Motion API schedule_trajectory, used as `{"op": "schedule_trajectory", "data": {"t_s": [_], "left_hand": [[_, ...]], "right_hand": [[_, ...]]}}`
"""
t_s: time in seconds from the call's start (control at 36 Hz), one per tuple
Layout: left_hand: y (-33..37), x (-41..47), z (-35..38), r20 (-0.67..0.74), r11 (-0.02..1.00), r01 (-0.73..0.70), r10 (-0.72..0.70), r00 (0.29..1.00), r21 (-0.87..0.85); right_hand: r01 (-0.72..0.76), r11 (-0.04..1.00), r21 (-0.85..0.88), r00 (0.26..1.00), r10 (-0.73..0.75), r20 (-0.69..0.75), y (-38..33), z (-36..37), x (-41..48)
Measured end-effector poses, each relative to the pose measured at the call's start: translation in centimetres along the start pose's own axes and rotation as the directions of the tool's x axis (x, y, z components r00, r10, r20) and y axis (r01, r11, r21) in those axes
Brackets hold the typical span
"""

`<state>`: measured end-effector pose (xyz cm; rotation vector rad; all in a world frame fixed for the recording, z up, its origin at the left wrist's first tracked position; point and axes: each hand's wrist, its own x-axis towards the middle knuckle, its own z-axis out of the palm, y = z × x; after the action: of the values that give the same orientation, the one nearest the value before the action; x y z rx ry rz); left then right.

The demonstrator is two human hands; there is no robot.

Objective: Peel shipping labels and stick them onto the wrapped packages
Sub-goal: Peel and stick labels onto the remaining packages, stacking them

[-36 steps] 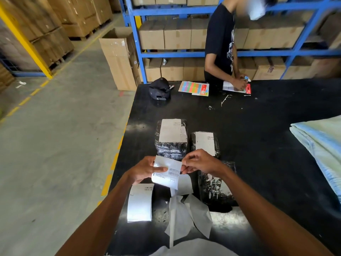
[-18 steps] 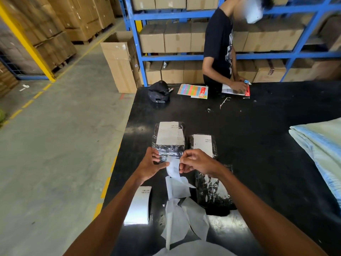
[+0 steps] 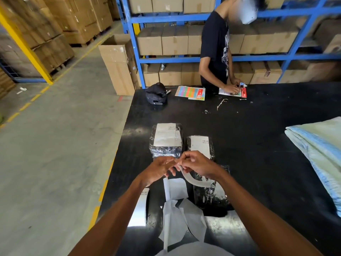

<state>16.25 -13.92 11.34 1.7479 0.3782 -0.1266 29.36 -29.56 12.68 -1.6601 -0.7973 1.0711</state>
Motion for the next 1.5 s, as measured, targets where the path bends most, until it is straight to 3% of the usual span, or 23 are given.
{"op": "schedule_trajectory", "data": {"t_s": [0.19, 0.42, 0.53, 0.67, 0.83, 0.97, 1.08, 1.19, 1.31, 1.39, 1.44, 1.5], "left_hand": [[0.1, 0.5, 0.6, -0.062, 0.992, 0.064, -0.071, 0.996, -0.109], [0.1, 0.8, 1.3, -0.098, 0.98, 0.108, -0.125, 0.987, -0.164], [0.4, 1.2, 1.8, -0.104, 0.982, 0.093, -0.111, 0.988, -0.166], [1.1, 1.5, 2.5, -0.133, 0.993, 0.039, -0.053, 0.99, -0.107], [1.8, 1.7, 3.5, -0.171, 0.999, -0.049, 0.049, 0.984, 0.004], [3.3, 2.1, 5.4, -0.097, 0.987, -0.145, 0.151, 0.984, 0.062], [4.2, 2.5, 6.7, -0.044, 0.973, -0.213, 0.217, 0.975, 0.089], [4.2, 2.9, 7.4, -0.056, 0.965, -0.256, 0.26, 0.964, 0.063], [3.0, 3.3, 7.5, -0.301, 0.975, -0.188, 0.145, 0.942, -0.118], [0.8, 3.8, 7.8, -0.187, 0.948, 0.026, -0.09, 0.978, -0.318], [-0.9, 4.1, 8.5, -0.096, 0.932, 0.132, -0.173, 0.98, -0.336], [-1.8, 4.0, 9.8, -0.112, 0.933, 0.175, -0.219, 0.969, -0.316]], "right_hand": [[-0.002, 1.0, -0.029, 0.991, -0.002, -0.135, 0.8, -0.6, -0.6], [0.097, 0.995, -0.007, 0.94, -0.094, -0.327, 0.7, -1.4, -1.2], [0.132, 0.991, -0.025, 0.939, -0.134, -0.316, 1.2, -2.0, -1.5], [0.089, 0.954, -0.286, 0.951, -0.167, -0.261, 3.1, -3.2, -2.1], [-0.034, 0.932, -0.362, 0.99, -0.02, -0.143, 4.7, -3.1, -3.2], [-0.08, 0.888, -0.453, 0.987, 0.009, -0.158, 5.3, -2.0, -3.8], [-0.117, 0.892, -0.436, 0.962, -0.007, -0.273, 5.9, -1.4, -3.9], [-0.138, 0.944, -0.299, 0.957, 0.05, -0.286, 6.0, -2.5, -4.4], [-0.145, 0.984, 0.107, 0.975, 0.16, -0.151, 6.7, -3.7, -5.6], [-0.166, 0.944, 0.285, 0.973, 0.203, -0.108, 8.2, -4.7, -6.1], [-0.195, 0.921, 0.337, 0.97, 0.233, -0.075, 9.1, -5.2, -6.3], [-0.217, 0.919, 0.329, 0.965, 0.252, -0.067, 10.0, -5.6, -6.5]]}}
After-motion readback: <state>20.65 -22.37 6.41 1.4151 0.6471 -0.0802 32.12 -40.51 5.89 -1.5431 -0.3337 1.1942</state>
